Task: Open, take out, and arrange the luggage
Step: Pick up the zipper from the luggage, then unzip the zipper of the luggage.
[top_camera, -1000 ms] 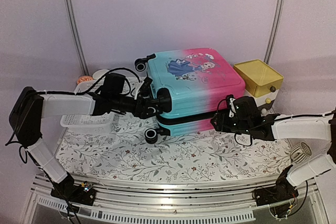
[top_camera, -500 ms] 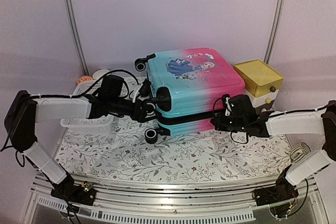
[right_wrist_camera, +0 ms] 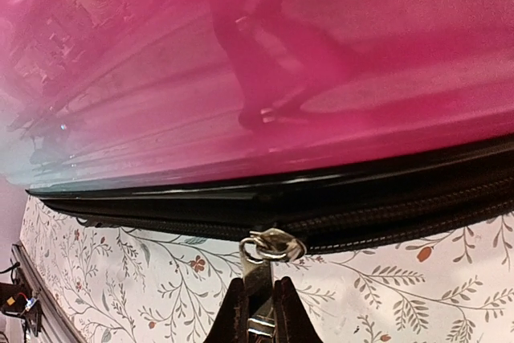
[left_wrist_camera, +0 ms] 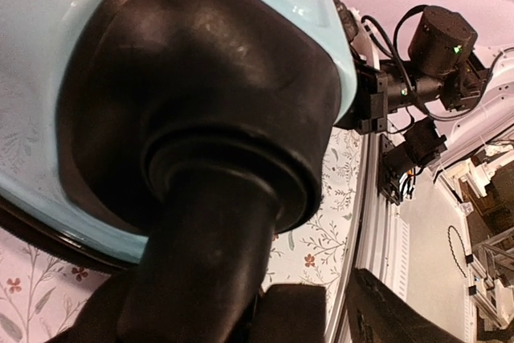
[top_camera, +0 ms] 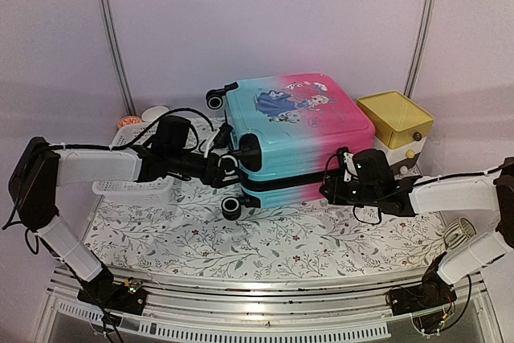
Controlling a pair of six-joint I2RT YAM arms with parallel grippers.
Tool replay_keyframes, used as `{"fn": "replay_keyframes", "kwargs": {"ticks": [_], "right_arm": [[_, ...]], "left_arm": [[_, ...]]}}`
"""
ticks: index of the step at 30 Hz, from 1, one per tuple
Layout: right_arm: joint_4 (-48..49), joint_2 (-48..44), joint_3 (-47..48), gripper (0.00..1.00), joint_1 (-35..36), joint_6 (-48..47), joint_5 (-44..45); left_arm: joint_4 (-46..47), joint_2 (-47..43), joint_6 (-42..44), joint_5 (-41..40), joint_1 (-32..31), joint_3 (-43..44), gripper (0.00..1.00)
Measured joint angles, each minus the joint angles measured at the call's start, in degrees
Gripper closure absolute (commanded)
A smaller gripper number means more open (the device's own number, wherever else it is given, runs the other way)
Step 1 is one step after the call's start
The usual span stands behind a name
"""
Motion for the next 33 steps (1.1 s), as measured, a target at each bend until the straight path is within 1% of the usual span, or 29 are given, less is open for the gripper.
{"fn": "replay_keyframes", "kwargs": {"ticks": [4,7,10,13,18,20,21,24,26,30,33], "right_arm": [[3.32,1.57,-0.09,0.98,4.74,0.26,1.03],[8.17,5.09,0.42,0.98,10.6,0.13,2.6],[10.69,9.44,3.65,0.97,14.95,-1.22,2.86],[11.85,11.41,5.03,0.94,16.76,-2.54,2.8],[12.48,9.9,3.54,0.82,17.59,-4.46,3.74],[12.81,6.84,1.57,0.7,17.9,-5.33,4.7],[12.87,5.05,0.81,0.68,18.12,-5.4,4.79],[13.14,-2.45,-1.38,0.65,18.97,-6.16,4.61],[13.05,-6.36,-1.92,0.65,17.99,-6.21,4.66],[9.73,-11.28,-2.64,0.63,12.61,-6.12,4.81],[5.42,-13.97,-3.02,0.62,7.06,-6.12,4.55]], "left_arm": [[1.03,0.39,-1.29,0.81,-0.2,0.42,0.2],[0.22,0.48,-2.4,1.2,-0.35,0.7,0.2],[-0.35,0.55,-3.39,1.46,-0.79,0.96,0.2],[-0.35,0.55,-4.39,2.1,-1.38,1.36,0.2],[0.04,0.55,-5.42,2.43,-2.62,1.75,0.2],[0.28,0.55,-5.62,2.38,-3.1,1.75,0.2],[0.55,0.55,-5.7,2.32,-3.23,1.75,0.2],[1.11,0.5,-5.73,1.84,-3.37,1.75,0.2],[1.22,0.39,-5.7,1.31,-3.39,1.79,0.2],[1.11,-0.28,-5.68,-0.09,-3.52,1.79,0.2],[1.33,-0.79,-5.51,-1.31,-3.56,1.79,0.2]]}}
